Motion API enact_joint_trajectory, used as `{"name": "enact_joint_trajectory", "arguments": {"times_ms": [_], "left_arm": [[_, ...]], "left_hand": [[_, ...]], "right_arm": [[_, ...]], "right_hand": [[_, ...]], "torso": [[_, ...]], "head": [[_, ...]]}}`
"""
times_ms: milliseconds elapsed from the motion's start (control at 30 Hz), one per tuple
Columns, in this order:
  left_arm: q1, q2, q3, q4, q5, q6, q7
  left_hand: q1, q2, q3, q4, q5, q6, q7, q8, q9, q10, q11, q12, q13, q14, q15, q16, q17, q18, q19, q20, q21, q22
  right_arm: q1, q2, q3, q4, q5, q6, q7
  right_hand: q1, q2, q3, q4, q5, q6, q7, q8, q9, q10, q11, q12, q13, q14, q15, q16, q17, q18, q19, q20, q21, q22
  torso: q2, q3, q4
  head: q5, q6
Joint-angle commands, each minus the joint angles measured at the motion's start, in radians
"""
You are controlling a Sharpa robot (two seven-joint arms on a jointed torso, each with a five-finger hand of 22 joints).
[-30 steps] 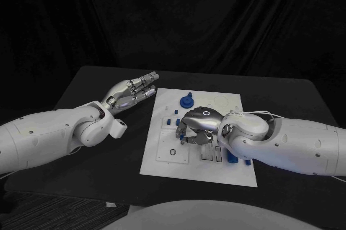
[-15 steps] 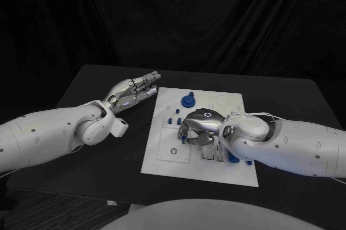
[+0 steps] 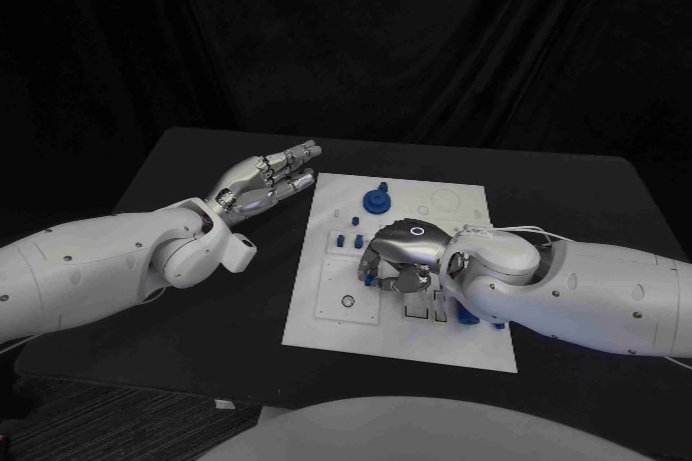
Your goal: Assemble the parts on the task board
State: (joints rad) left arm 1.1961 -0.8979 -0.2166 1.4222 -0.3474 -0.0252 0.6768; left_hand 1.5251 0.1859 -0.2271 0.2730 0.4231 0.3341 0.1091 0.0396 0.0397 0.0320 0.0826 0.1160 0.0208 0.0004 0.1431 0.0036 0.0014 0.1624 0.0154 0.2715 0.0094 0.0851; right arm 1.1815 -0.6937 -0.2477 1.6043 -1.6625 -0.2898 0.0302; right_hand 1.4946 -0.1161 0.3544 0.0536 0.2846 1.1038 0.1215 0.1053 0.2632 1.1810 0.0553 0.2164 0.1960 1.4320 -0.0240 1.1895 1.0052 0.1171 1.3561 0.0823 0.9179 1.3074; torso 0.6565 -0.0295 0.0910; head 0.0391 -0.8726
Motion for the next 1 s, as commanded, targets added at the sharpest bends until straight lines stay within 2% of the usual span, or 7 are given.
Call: {"name": "enact_joint_trajectory", "arguments": {"times_ms": [33, 467, 667, 1000], "left_arm": [[-0.002, 0.001, 0.001, 0.001, 0.007, 0.012, 0.016], [-0.002, 0.003, 0.001, 0.0, 0.007, 0.016, 0.012], [-0.003, 0.003, 0.001, -0.001, 0.007, 0.018, 0.01], [-0.003, 0.005, 0.001, -0.002, 0.007, 0.022, 0.005]], "left_hand": [[0.008, -0.001, 0.002, -0.004, 0.003, 0.007, 0.001, 0.006, 0.001, 0.0, 0.004, 0.005, 0.001, 0.0, 0.001, -0.004, -0.001, 0.018, -0.001, 0.006, 0.004, 0.001], [0.009, 0.0, 0.002, -0.004, 0.004, 0.009, 0.002, 0.006, 0.001, 0.0, 0.004, 0.006, 0.001, 0.0, 0.003, -0.004, -0.001, 0.018, -0.001, 0.007, 0.005, 0.002], [0.01, 0.001, 0.003, -0.004, 0.004, 0.012, 0.004, 0.007, 0.002, -0.001, 0.005, 0.005, 0.001, 0.0, 0.004, -0.004, -0.001, 0.018, -0.001, 0.007, 0.005, 0.002], [0.016, 0.004, 0.006, -0.007, 0.006, 0.025, 0.009, 0.01, 0.003, 0.0, 0.01, 0.006, 0.001, 0.0, 0.008, -0.004, -0.001, 0.019, 0.0, 0.009, 0.005, 0.006]], "right_arm": [[-0.004, -0.002, 0.0, 0.0, -0.008, 0.016, -0.02], [-0.005, -0.001, 0.0, -0.002, -0.008, 0.032, -0.023], [-0.006, 0.004, 0.0, -0.006, -0.008, 0.038, -0.021], [-0.007, 0.014, 0.0, -0.013, -0.008, 0.05, -0.026]], "right_hand": [[0.008, -0.003, -0.001, -0.005, -0.001, -0.006, 0.002, -0.004, -0.001, 0.005, 0.0, -0.002, 0.001, 0.006, 0.001, 0.003, 0.001, -0.005, 0.009, -0.002, 0.006, 0.117], [0.009, -0.004, -0.001, -0.006, 0.0, -0.009, 0.003, -0.007, -0.002, 0.003, 0.001, -0.004, 0.001, 0.005, 0.002, 0.0, -0.004, -0.004, 0.007, -0.001, 0.001, 0.116], [0.0, -0.01, -0.001, -0.003, -0.016, -0.051, 0.016, -0.037, -0.019, -0.013, 0.012, -0.016, -0.003, -0.003, 0.011, -0.009, -0.014, -0.003, -0.001, 0.004, -0.017, 0.111], [-0.005, -0.012, -0.002, 0.001, -0.023, -0.063, 0.021, -0.042, -0.026, -0.02, 0.017, -0.017, -0.003, -0.009, 0.015, -0.014, -0.022, -0.001, -0.008, 0.008, -0.03, 0.108]], "torso": [[-0.001, -0.0002, -0.0018], [-0.002, 0.0008, -0.0003], [-0.001, 0.0002, -0.0001], [-0.002, 0.0002, 0.0006]], "head": [[0.002, 0.0], [0.001, 0.0], [0.001, 0.0], [-0.002, 0.0]]}}
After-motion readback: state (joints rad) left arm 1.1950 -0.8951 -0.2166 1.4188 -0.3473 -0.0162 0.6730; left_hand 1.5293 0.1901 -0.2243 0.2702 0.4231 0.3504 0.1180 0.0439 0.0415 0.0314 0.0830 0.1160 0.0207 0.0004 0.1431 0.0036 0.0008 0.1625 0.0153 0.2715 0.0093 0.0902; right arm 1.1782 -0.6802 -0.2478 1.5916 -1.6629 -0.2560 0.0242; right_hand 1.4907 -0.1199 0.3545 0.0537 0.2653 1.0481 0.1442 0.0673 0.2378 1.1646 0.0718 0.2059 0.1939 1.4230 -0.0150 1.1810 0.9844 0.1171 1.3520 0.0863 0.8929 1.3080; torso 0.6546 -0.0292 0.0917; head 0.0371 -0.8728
